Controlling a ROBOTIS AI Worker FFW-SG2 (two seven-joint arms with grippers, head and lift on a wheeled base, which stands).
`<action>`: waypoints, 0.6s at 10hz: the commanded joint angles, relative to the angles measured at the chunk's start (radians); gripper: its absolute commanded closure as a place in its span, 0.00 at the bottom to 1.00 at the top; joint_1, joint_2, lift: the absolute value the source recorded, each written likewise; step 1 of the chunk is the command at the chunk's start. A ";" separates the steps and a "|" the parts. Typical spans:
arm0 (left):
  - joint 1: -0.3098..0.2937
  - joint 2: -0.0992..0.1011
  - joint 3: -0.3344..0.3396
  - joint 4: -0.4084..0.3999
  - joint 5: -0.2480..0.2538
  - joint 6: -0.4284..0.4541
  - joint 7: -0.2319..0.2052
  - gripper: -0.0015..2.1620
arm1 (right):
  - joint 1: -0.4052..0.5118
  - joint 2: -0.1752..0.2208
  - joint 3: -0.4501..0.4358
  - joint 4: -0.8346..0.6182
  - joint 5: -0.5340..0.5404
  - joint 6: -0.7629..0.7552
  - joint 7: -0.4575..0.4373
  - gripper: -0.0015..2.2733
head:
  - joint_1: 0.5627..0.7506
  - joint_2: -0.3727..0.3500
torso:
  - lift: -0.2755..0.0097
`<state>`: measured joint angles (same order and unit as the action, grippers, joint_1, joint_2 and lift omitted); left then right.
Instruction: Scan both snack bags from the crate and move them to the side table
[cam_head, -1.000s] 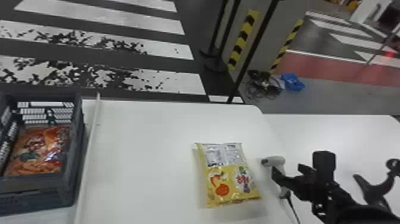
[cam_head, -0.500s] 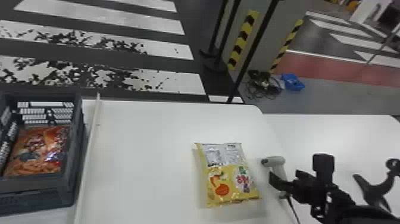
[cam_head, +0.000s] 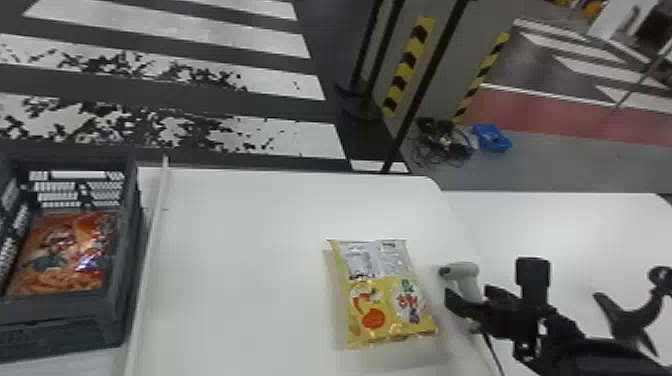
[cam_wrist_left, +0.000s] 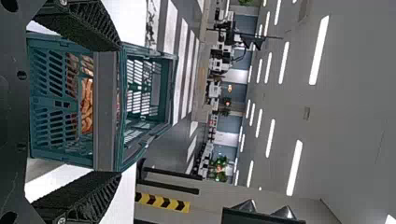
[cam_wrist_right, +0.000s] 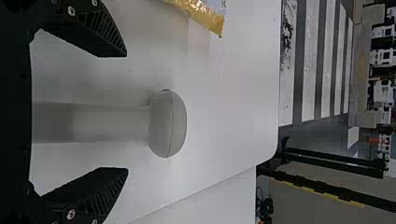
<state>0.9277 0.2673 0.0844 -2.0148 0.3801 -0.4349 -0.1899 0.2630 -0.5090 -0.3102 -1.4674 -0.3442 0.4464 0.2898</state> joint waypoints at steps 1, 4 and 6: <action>0.002 -0.003 0.000 -0.004 -0.001 -0.001 -0.002 0.02 | -0.010 -0.009 0.006 0.022 0.005 0.001 0.006 0.08 | 0.70 0.03 | 0.63; 0.006 -0.005 0.003 -0.007 -0.001 -0.011 -0.003 0.02 | -0.018 -0.031 0.016 0.036 0.016 0.044 0.028 0.76 | 0.70 0.03 | 0.63; 0.006 -0.005 0.003 -0.009 -0.001 -0.011 -0.005 0.02 | 0.007 -0.031 0.000 0.010 0.013 0.019 0.031 0.89 | 0.70 0.03 | 0.63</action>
<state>0.9346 0.2623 0.0874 -2.0222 0.3789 -0.4455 -0.1944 0.2597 -0.5404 -0.3024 -1.4462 -0.3305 0.4837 0.3207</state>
